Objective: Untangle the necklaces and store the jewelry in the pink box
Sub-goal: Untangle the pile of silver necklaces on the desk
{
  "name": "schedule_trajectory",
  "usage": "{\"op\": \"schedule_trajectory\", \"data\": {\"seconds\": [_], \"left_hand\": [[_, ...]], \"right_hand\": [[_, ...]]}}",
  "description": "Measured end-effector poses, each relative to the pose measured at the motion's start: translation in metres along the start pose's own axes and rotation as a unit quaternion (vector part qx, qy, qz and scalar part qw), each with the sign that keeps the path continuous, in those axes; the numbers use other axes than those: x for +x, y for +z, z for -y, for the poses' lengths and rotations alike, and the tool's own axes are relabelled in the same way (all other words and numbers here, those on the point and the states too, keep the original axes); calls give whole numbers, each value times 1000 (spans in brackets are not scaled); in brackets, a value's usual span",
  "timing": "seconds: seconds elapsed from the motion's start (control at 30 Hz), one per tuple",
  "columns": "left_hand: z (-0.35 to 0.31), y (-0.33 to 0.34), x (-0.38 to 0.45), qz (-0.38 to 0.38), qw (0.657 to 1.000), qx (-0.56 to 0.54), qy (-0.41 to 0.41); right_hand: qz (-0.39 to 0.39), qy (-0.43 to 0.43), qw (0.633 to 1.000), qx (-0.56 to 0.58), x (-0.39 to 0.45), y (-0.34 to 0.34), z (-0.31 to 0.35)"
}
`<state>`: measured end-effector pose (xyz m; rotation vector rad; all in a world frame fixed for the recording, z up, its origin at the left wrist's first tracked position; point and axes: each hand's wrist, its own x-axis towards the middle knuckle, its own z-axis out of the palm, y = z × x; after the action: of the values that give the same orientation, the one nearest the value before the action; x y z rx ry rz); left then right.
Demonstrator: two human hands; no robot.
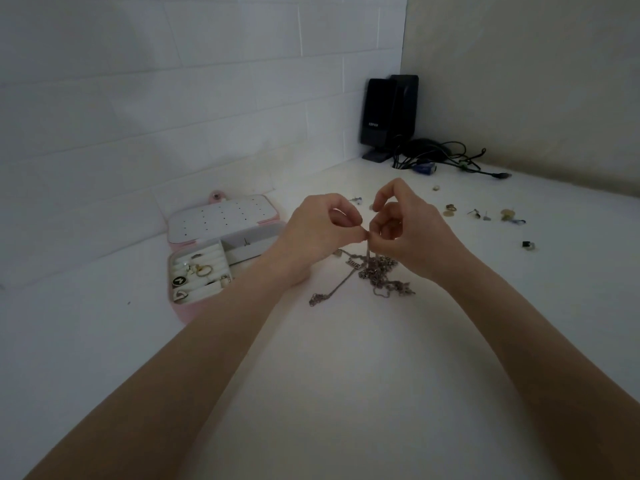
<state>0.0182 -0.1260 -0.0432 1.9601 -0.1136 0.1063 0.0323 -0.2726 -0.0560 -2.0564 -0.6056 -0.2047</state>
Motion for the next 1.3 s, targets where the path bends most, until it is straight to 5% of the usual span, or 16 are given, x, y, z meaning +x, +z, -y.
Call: {"op": "schedule_trajectory", "data": {"seconds": [0.2, 0.43, 0.73, 1.0, 1.3], "left_hand": [[-4, 0, -1, 1, 995, -81, -50], [-2, 6, 0, -33, 981, -162, -101], [-4, 2, -2, -4, 998, -52, 19], [-3, 1, -1, -25, 989, 116, 84], [-8, 1, -5, 25, 990, -97, -102]], "right_hand": [[-7, 25, 991, 131, 0, -3, 5], [10, 28, 993, 112, -1, -1, 6], [-2, 114, 954, 279, 0, -8, 1], [-40, 49, 992, 113, 0, -2, 3], [23, 42, 977, 209, -1, -7, 2]]}}
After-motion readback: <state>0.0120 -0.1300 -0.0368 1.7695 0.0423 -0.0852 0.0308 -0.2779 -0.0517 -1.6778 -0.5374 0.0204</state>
